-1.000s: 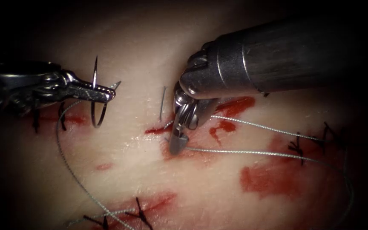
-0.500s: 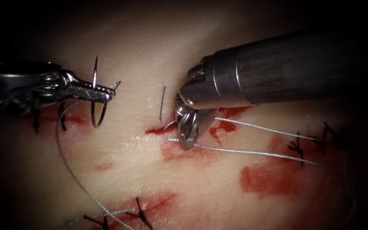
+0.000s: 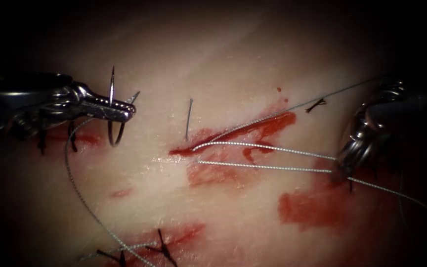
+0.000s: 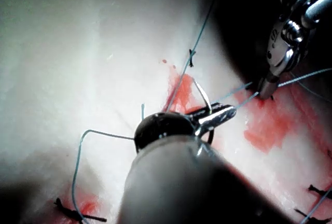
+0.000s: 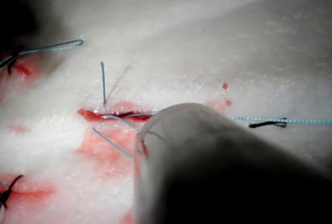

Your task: Wound Closure

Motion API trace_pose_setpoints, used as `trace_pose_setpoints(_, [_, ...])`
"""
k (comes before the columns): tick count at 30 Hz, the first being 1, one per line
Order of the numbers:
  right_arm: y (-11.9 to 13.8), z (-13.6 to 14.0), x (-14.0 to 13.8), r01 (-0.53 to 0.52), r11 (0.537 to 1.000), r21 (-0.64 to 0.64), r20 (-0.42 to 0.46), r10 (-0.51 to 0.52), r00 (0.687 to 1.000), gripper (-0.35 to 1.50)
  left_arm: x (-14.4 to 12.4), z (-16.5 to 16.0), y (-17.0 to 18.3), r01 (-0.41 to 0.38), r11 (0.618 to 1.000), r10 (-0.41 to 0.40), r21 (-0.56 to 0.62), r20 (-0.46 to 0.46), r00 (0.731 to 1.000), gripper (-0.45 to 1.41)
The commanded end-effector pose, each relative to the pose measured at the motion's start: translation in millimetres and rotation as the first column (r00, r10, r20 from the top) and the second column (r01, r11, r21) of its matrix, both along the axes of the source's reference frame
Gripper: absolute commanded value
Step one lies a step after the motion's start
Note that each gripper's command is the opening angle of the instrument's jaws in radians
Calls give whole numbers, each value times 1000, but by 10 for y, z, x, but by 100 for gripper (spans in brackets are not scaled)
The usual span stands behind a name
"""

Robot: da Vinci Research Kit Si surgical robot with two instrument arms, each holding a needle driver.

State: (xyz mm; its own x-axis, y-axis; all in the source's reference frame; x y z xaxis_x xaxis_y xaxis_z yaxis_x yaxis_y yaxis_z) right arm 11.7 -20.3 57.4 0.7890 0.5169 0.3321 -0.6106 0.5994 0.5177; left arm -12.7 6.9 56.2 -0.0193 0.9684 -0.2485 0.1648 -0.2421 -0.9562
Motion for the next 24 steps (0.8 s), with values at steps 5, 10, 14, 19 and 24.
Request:
trace_pose_setpoints(5, [-8, -2, -88, -57, 998, -12, 38, 57, 998, -35, -6, 8, -3, -1, 1000, 1, -3, 3, 1000, -45])
trace_pose_setpoints(10, [-11, -2, -144, -101, 995, -10, 83, 101, 991, -35, -6, 9, -3, -2, 1000, 2, -4, 3, 1000, -45])
trace_pose_setpoints(14, [-15, -10, -179, -101, 995, 5, 138, 100, 985, 4, -6, 9, -3, -2, 1000, 2, -4, 3, 1000, -45])
trace_pose_setpoints(19, [5, -30, -156, -97, 993, -72, 35, 100, 994, 118, -7, 9, -3, -1, 1000, 1, -5, 3, 1000, -45])
trace_pose_setpoints(24, [45, -74, -105, -31, 976, -215, -139, 1, 990, 129, -7, 10, -3, -1, 1000, 1, -5, 3, 1000, -45])
